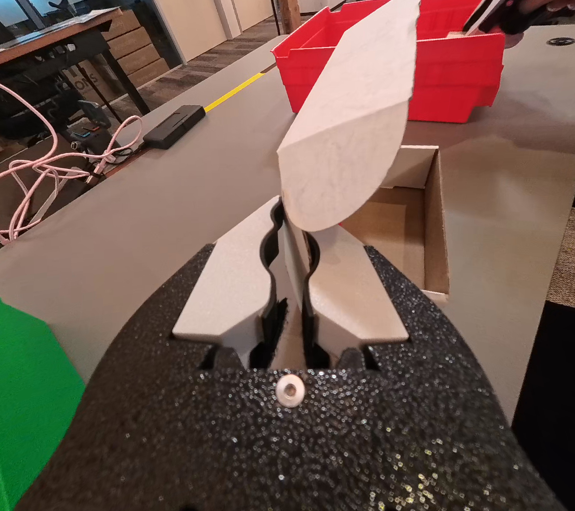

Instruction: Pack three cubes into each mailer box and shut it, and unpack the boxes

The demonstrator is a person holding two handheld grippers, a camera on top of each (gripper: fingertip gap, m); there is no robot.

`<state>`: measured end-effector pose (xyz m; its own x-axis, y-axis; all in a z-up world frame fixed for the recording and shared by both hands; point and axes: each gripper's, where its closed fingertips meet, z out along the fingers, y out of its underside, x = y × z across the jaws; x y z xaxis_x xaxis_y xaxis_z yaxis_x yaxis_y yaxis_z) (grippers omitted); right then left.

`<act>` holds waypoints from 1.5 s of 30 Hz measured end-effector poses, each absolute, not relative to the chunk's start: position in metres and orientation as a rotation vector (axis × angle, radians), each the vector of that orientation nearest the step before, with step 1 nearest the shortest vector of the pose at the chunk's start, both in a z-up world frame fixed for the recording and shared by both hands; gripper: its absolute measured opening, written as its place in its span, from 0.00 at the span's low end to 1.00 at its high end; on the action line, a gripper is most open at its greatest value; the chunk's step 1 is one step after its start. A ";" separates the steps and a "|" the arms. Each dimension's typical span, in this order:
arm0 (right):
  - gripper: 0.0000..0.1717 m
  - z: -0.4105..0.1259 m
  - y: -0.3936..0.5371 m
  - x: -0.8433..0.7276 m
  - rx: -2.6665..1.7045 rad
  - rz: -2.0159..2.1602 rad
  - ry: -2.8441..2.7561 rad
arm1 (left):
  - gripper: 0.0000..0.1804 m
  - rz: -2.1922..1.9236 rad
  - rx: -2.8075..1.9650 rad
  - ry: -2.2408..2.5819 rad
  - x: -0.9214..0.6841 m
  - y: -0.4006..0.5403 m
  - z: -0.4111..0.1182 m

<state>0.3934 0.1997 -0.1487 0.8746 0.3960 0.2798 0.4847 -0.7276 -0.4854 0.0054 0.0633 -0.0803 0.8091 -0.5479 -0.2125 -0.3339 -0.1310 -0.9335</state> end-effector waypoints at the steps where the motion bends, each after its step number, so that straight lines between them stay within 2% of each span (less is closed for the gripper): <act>1: 0.26 -0.149 0.199 0.394 -2.483 -0.208 -0.634 | 0.03 -0.212 -1.739 0.687 0.005 0.063 -0.080; 10: 0.26 -0.149 0.199 0.394 -2.477 -0.208 -0.643 | 0.03 -0.240 -1.739 0.683 0.008 0.063 -0.081; 17: 0.31 -0.143 0.191 0.401 -2.491 -0.310 -0.647 | 0.03 -0.240 -1.745 0.683 0.007 0.063 -0.081; 22: 0.29 -0.077 0.171 0.356 -2.230 -0.290 -0.728 | 0.02 -0.259 -1.760 0.656 0.007 0.064 -0.082; 27: 0.24 -0.011 0.089 0.194 -1.656 0.266 -1.218 | 0.02 -0.322 -1.782 0.609 0.006 0.063 -0.081; 29: 0.17 0.003 0.049 0.138 -1.456 0.426 -1.334 | 0.02 -0.341 -1.787 0.590 0.006 0.063 -0.081; 31: 0.14 -0.007 0.024 0.095 -1.371 0.507 -1.432 | 0.02 -0.356 -1.794 0.574 0.006 0.064 -0.081; 38: 0.17 -0.104 0.035 0.044 -1.607 0.470 -1.640 | 0.02 -0.486 -1.781 0.520 0.014 0.061 -0.076; 45: 0.20 -0.143 0.037 0.052 -1.713 0.377 -1.777 | 0.03 -0.558 -1.801 0.555 0.032 0.054 -0.079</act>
